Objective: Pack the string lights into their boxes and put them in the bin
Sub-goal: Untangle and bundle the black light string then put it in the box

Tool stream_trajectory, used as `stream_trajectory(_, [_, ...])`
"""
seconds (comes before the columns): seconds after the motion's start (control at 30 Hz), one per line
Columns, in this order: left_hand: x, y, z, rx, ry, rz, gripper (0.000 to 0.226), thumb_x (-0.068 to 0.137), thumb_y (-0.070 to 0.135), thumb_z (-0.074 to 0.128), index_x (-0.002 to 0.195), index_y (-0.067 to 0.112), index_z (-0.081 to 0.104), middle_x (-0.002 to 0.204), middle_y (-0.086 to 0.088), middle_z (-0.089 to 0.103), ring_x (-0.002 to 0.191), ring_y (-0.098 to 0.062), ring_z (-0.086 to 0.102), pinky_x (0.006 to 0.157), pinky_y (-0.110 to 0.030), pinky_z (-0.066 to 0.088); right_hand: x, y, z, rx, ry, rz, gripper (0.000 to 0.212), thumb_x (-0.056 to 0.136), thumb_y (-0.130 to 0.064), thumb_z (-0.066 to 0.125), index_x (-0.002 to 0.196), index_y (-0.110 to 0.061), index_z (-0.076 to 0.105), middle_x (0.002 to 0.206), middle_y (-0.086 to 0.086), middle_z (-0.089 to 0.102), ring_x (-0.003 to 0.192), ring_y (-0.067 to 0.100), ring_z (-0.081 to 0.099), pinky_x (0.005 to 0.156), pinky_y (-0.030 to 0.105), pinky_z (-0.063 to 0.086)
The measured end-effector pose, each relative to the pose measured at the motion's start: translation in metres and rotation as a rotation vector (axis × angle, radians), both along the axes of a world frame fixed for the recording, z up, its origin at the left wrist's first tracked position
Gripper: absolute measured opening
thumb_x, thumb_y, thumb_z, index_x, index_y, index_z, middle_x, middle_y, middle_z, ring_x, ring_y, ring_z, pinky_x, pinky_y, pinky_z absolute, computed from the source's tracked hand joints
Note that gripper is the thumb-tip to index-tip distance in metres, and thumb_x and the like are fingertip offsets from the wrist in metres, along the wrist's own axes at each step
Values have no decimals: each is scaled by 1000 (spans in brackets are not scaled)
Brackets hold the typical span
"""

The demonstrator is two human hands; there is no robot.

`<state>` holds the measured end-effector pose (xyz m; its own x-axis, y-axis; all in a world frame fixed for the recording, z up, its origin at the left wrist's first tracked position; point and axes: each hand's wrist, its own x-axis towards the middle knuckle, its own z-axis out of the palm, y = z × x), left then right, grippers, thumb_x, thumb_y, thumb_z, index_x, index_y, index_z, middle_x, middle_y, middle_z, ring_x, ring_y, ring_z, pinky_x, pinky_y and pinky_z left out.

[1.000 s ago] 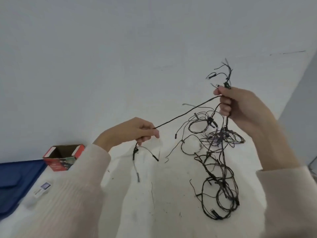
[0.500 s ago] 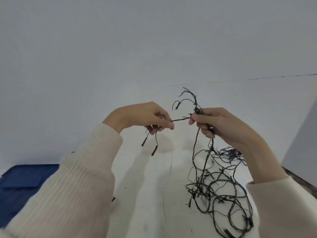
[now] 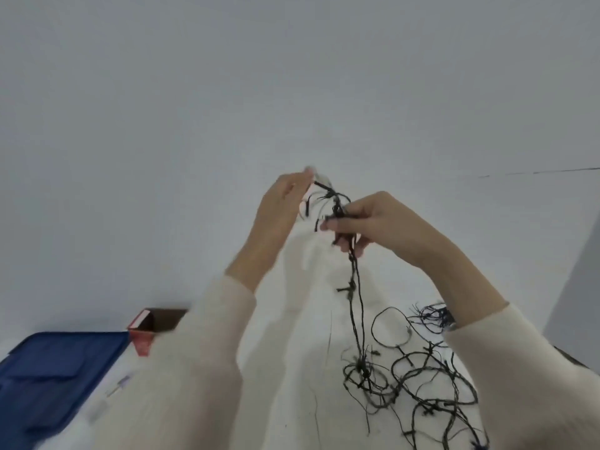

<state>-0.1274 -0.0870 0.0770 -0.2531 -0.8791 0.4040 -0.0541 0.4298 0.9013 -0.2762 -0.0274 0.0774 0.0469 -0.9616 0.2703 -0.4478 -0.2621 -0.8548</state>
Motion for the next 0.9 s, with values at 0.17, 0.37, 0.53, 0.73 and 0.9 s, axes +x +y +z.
stream_trajectory(0.17, [-42,19,-51,161,175,-359,86,76,57,63,142,40,11,110,12,63,99,-11,65,100,-31,39,18,-28,60,-27,-413,-12,11,84,-3,65,91,6,68,74,12,63,61,17,61,60,21,56])
stream_trajectory(0.37, [-16,-16,-66,220,-588,-579,13,93,25,55,92,20,67,69,4,69,75,-10,64,80,-32,48,-15,-41,128,-401,-997,-208,13,86,8,59,73,4,57,67,11,55,46,13,54,52,24,55])
stream_trajectory(0.53, [12,-44,-5,260,-494,-375,29,98,26,45,79,12,60,54,2,57,50,-10,62,52,-19,49,-85,-47,104,-572,-625,-615,24,89,-1,58,65,-7,56,58,11,56,33,5,48,43,23,45])
stream_trajectory(0.73, [6,-21,150,-59,-688,-231,19,92,20,53,77,12,59,49,5,39,36,-8,25,39,-16,30,-94,-18,75,418,519,-384,17,84,-2,62,100,-8,65,73,12,66,57,17,61,51,22,48])
stream_trajectory(0.9, [-21,-3,188,-154,-995,-153,9,86,17,60,79,12,63,55,2,40,38,-9,24,37,-16,26,-64,-7,113,129,283,-211,58,80,-26,74,131,-30,48,119,4,59,110,19,57,90,39,50])
